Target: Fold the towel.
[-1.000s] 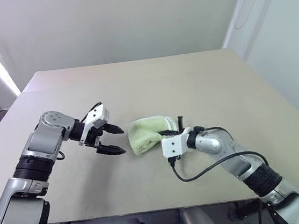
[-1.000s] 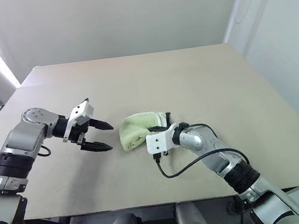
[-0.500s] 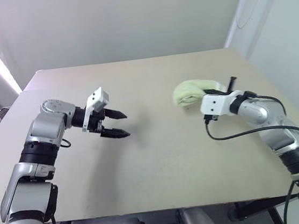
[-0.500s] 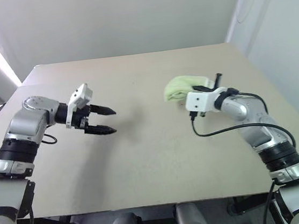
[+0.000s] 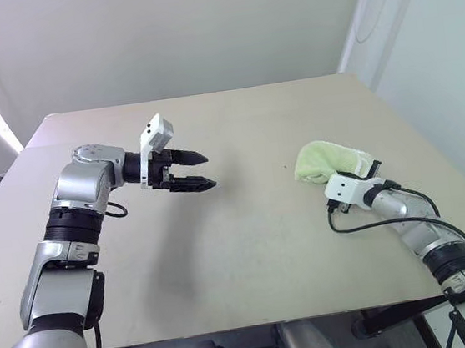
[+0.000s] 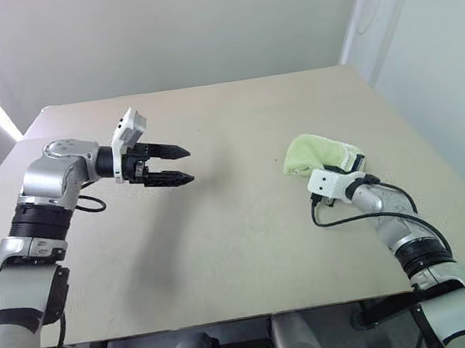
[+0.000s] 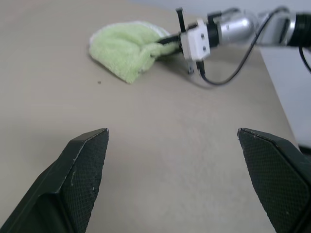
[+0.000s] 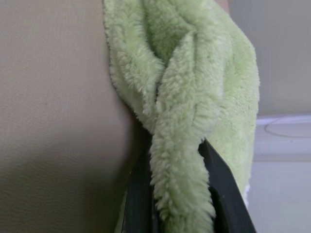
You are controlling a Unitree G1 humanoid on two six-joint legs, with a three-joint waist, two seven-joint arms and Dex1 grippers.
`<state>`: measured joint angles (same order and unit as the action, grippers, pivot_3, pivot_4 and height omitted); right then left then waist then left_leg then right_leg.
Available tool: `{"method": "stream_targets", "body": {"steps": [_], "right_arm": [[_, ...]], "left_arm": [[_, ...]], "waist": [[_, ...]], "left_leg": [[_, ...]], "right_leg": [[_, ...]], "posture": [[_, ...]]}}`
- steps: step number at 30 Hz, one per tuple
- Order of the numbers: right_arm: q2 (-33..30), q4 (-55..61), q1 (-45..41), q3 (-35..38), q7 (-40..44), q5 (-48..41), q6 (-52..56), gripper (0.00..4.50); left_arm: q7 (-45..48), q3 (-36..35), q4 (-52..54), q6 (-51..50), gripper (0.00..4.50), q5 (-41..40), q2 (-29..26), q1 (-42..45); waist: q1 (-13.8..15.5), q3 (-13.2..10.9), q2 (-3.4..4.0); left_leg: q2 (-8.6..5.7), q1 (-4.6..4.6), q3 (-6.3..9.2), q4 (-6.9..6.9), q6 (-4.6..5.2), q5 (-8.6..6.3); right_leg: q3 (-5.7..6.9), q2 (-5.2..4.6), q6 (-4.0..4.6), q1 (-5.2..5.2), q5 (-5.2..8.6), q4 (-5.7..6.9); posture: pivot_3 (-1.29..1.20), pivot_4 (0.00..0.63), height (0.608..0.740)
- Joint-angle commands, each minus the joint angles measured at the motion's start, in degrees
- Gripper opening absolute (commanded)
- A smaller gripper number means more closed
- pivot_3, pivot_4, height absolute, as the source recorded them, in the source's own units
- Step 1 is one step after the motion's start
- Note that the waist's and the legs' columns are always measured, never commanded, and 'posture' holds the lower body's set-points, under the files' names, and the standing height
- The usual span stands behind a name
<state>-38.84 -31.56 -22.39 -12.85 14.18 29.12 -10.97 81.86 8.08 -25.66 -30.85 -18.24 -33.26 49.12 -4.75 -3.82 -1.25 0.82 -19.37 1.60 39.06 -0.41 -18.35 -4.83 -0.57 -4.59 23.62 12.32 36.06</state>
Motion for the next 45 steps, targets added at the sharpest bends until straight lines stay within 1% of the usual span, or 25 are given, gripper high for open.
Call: {"method": "stream_targets", "body": {"steps": [1,4,7,10,11,12,14,16,17,18,19,21,24,26,29,32,34,37,40,45], "right_arm": [[-0.6,-2.0,0.6,-1.0,0.2,1.1,0.2,0.01],[-1.1,-0.4,1.5,0.1,1.6,-0.6,1.3,0.01],[-2.2,1.3,2.2,0.9,2.9,-1.3,1.8,0.86],[-3.7,6.4,4.2,2.4,6.7,-4.1,1.9,1.85],[-4.0,8.9,5.0,3.3,8.8,-6.4,2.4,2.27],[-4.1,11.6,5.8,4.4,11.3,-8.8,3.6,2.50],[-4.2,18.6,7.7,7.9,17.8,-16.1,8.7,3.29],[-3.7,27.6,9.0,12.9,24.7,-27.2,18.1,3.99],[-3.6,30.6,9.4,14.5,26.6,-30.6,21.4,4.26],[-2.3,33.6,8.2,17.3,27.5,-36.3,26.5,4.47],[-0.4,35.3,6.0,20.1,26.7,-41.3,31.4,4.47],[2.7,36.5,2.0,23.8,24.2,-47.5,39.0,4.47],[5.5,35.4,-1.8,25.7,20.3,-49.4,44.4,4.47],[7.9,28.8,-5.3,24.4,15.3,-46.1,43.2,4.47],[10.6,18.1,-8.7,22.1,9.9,-41.1,38.5,4.47],[11.8,12.3,-9.9,20.7,8.4,-38.8,34.9,4.47],[13.6,5.1,-10.9,19.5,6.1,-36.6,31.8,4.47],[14.9,-1.7,-11.5,18.1,4.5,-34.2,28.3,4.47],[15.8,-4.8,-10.8,16.6,5.6,-33.1,26.5,4.47],[14.8,-2.5,-10.5,18.3,5.6,-33.9,25.6,4.47]], "left_arm": [[-0.2,-0.9,1.4,0.6,4.50,-0.4,-0.1,1.0],[-0.2,-0.4,1.4,1.1,4.50,0.0,0.0,0.5],[-0.1,-0.4,1.4,1.3,4.50,0.0,0.1,0.3],[0.1,-0.2,1.5,1.6,4.50,0.2,-0.2,0.0],[0.2,-0.1,1.5,1.7,4.50,0.3,-0.3,-0.1],[0.3,-0.1,1.5,1.9,4.50,0.4,-0.4,-0.2],[0.3,-0.2,0.8,2.1,4.50,0.5,-0.5,0.1],[0.4,-0.3,0.6,2.3,4.50,0.6,-0.6,0.2],[0.5,-0.4,0.6,2.3,4.50,0.7,-0.7,0.1],[0.5,-0.3,0.5,2.5,4.50,0.8,-0.7,0.1],[0.6,-0.3,0.4,2.5,4.50,0.8,-0.7,0.0],[0.7,-0.3,0.3,2.5,4.50,0.8,-0.6,0.0],[0.7,-0.4,0.3,2.4,4.50,0.8,-0.5,0.0],[0.9,0.6,0.9,3.7,4.50,1.7,-0.6,-0.8],[0.8,0.8,2.3,3.3,4.50,1.6,-0.5,-1.7],[0.6,0.7,3.4,2.7,4.50,1.2,-0.8,-2.1],[0.4,0.5,4.4,2.0,4.50,0.8,-1.1,-2.6],[0.0,0.1,5.5,1.2,4.50,0.4,-1.5,-3.0],[-0.5,-0.7,6.4,-0.4,4.50,-0.3,-1.9,-3.0],[-1.0,-0.9,7.4,-1.8,4.50,-1.1,-2.5,-3.4]], "waist": [[0.0,0.0,-0.02],[0.1,0.0,-0.03],[0.6,0.0,-0.02],[0.8,0.0,-0.01],[0.8,0.0,-0.01],[0.8,0.0,-0.01],[0.8,0.0,-0.01],[0.6,0.0,0.03],[0.6,-0.1,0.07],[0.5,-0.1,0.08],[0.5,-0.1,0.08],[0.5,-0.1,0.12],[0.8,-0.1,0.12],[0.8,-0.1,0.13],[0.8,-0.1,0.13],[0.8,-0.1,0.15],[0.6,-0.1,0.16],[0.6,-0.1,0.17],[0.5,-0.1,0.18],[0.5,-0.1,0.18]], "left_leg": [[0.00,0.02,0.01,0.02,0.00,0.00],[-0.01,0.06,0.05,0.05,0.00,0.00],[-0.01,0.05,0.10,0.05,0.00,0.00],[-0.03,0.00,0.11,0.04,0.00,0.00],[-0.03,-0.01,0.12,0.03,0.00,0.00],[-0.03,-0.02,0.12,0.03,0.00,0.00],[-0.03,-0.04,0.12,0.00,0.01,-0.01],[-0.02,-0.04,0.13,-0.01,0.01,-0.01],[-0.02,-0.03,0.11,-0.01,0.01,-0.01],[-0.02,-0.03,0.11,0.00,0.01,-0.01],[-0.02,-0.02,0.11,0.00,0.01,-0.01],[0.00,0.00,0.11,0.03,0.00,0.00],[0.01,0.04,0.22,0.06,0.00,0.00],[0.02,0.00,0.29,0.03,0.00,0.00],[0.01,-0.12,0.16,-0.01,0.00,0.00],[-0.02,-0.42,0.11,-0.03,0.00,0.00],[-0.04,-0.93,0.10,0.01,0.00,0.00],[-0.02,-0.97,0.10,-0.04,0.00,0.00],[-0.01,-0.94,0.12,-0.05,0.00,0.00],[-0.02,-0.86,0.12,0.05,0.00,0.00]], "right_leg": [[0.00,0.00,0.00,-0.04,0.00,0.00],[0.01,0.00,0.00,-0.11,0.00,0.01],[0.04,0.01,-0.01,-0.12,0.01,0.01],[0.05,0.00,-0.07,-0.09,0.06,-0.01],[0.05,0.00,-0.10,-0.09,0.08,-0.03],[0.05,0.00,-0.11,-0.09,0.08,-0.04],[0.05,0.00,-0.13,-0.06,0.10,-0.04],[0.05,0.01,-0.13,-0.06,0.10,-0.03],[0.04,0.01,-0.14,-0.05,0.10,0.00],[0.03,0.01,-0.14,-0.05,0.09,0.01],[0.03,0.01,-0.13,-0.05,0.09,0.03],[0.03,0.02,-0.08,-0.05,0.05,0.07],[0.14,0.03,-0.02,-0.05,0.01,0.09],[0.22,0.03,0.00,-0.04,0.02,0.06],[0.15,-0.01,-0.01,0.05,0.02,-0.03],[0.09,-0.05,-0.01,0.33,0.01,-0.03],[0.06,-0.05,-0.03,0.87,-0.13,0.04],[0.06,-0.02,-0.10,0.96,-0.21,0.06],[0.07,0.00,-0.11,0.94,-0.20,0.07],[0.06,0.00,-0.07,0.83,-0.09,0.07]], "posture": [[0.00,0.000,0.712],[0.00,0.000,0.712],[0.00,0.000,0.712],[0.00,0.000,0.712],[0.00,0.000,0.712],[0.00,0.000,0.712],[0.00,0.000,0.712],[0.00,0.000,0.712],[0.00,0.000,0.712],[0.00,0.000,0.712],[0.00,0.000,0.712],[0.00,0.000,0.712],[0.00,0.000,0.712],[0.00,0.000,0.712],[0.00,0.000,0.712],[0.00,0.000,0.712],[0.00,0.000,0.712],[0.00,0.000,0.712],[0.00,0.000,0.712],[0.00,0.000,0.712]]}}
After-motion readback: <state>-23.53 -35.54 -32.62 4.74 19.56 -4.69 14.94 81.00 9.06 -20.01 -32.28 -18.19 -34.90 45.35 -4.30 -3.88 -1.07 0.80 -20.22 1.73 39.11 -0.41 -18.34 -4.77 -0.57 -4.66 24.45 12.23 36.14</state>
